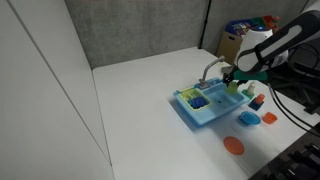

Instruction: Remove the light green toy block from the sink

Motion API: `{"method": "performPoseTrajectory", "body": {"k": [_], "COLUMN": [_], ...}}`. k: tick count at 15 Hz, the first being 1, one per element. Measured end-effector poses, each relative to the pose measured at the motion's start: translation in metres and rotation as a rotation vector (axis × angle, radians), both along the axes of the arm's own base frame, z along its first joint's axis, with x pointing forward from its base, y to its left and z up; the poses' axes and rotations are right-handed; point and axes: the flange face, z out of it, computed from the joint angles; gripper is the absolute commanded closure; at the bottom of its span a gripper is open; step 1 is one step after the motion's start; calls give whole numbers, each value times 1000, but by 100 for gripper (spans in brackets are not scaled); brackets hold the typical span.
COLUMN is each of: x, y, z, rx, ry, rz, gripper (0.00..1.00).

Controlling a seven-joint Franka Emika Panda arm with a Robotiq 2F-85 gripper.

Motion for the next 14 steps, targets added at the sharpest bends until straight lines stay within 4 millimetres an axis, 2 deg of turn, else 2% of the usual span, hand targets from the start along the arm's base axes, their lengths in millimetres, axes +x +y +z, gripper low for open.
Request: {"method": "performPoseTrajectory", "body": {"k": [3,6,10,14], "x": [-22,-47,-84,-117], "y": [-2,2,12,33], "z": [26,43,45,40], "rx": [-15,-24,-4,25], "ry": [32,56,103,149], "rz": [94,180,293,417], "gripper": [70,70,70,70]}}
